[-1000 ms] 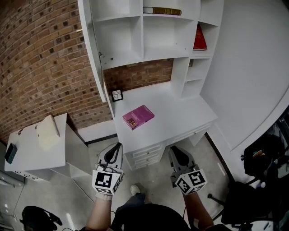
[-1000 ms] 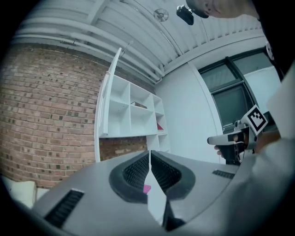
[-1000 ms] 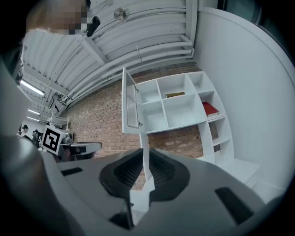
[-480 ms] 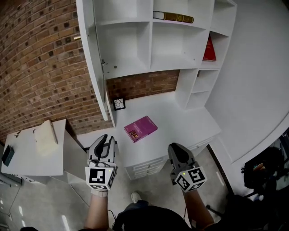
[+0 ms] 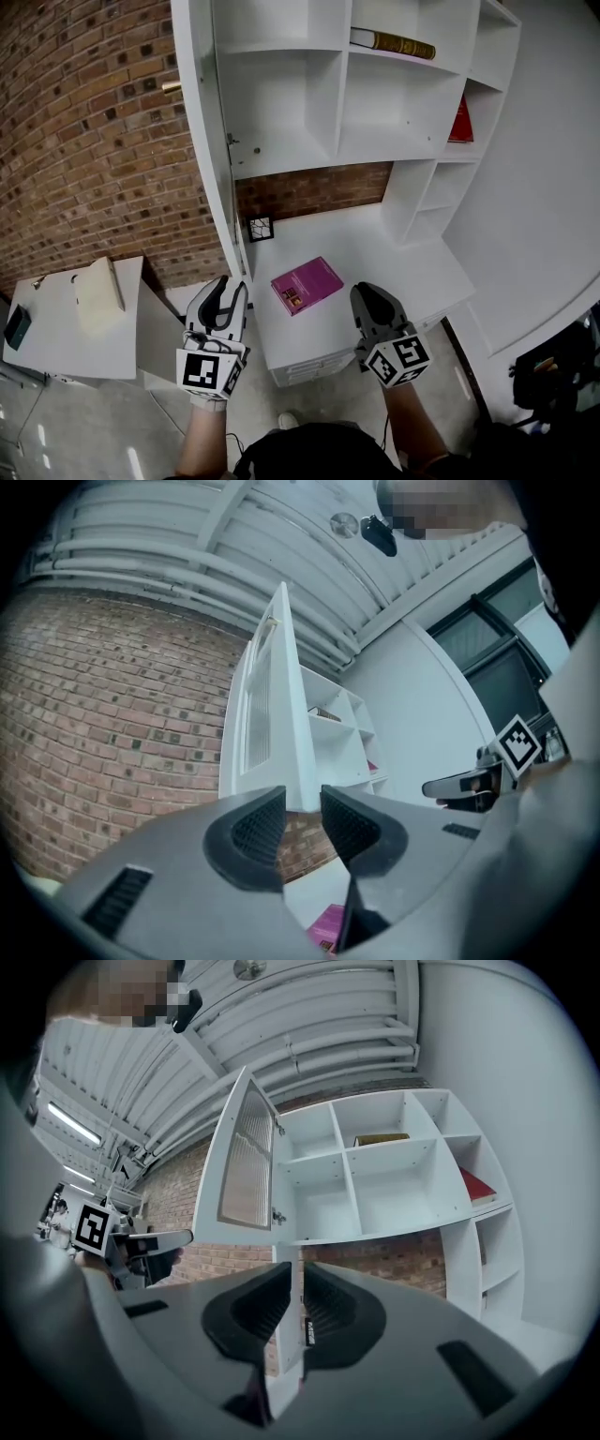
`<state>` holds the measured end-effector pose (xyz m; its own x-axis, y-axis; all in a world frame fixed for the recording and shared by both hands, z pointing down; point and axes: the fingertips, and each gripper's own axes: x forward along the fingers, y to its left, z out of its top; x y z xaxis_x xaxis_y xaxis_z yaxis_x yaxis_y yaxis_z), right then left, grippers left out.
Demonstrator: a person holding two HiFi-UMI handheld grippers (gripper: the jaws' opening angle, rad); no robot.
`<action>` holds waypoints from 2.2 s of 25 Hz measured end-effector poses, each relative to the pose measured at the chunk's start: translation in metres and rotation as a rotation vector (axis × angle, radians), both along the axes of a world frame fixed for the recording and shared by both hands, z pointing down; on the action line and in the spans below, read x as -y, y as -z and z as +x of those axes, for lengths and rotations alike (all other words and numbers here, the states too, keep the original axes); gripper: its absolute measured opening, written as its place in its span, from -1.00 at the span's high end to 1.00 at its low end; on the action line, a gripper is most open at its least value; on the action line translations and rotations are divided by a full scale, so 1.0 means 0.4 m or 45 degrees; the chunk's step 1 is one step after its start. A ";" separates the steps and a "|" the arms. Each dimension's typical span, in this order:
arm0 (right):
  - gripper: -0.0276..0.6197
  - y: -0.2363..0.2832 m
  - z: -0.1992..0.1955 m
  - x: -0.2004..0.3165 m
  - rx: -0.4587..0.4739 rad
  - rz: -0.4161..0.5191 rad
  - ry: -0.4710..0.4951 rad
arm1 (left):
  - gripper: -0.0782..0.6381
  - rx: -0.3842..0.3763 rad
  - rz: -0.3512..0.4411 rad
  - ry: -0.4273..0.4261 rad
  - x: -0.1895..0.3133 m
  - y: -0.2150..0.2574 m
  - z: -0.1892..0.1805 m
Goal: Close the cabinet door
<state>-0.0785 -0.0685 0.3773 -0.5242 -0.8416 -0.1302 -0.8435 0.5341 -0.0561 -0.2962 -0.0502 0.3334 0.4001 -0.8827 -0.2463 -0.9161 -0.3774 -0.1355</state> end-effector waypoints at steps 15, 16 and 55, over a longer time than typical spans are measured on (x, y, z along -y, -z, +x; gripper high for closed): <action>0.76 0.008 -0.035 0.153 0.018 -0.021 0.148 | 0.48 0.067 0.012 0.049 0.047 0.011 0.030; 0.76 0.008 -0.037 0.162 0.019 -0.020 0.170 | 0.48 0.065 0.012 0.070 0.049 0.008 0.030; 0.76 -0.013 0.144 0.404 0.037 -0.013 0.644 | 0.51 0.066 0.011 0.585 0.130 0.002 0.239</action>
<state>-0.0207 -0.2300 0.3824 -0.8630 -0.4842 -0.1441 -0.4770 0.8750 -0.0830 -0.2006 -0.1024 0.3326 -0.0203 -0.9695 -0.2442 -0.9801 0.0676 -0.1868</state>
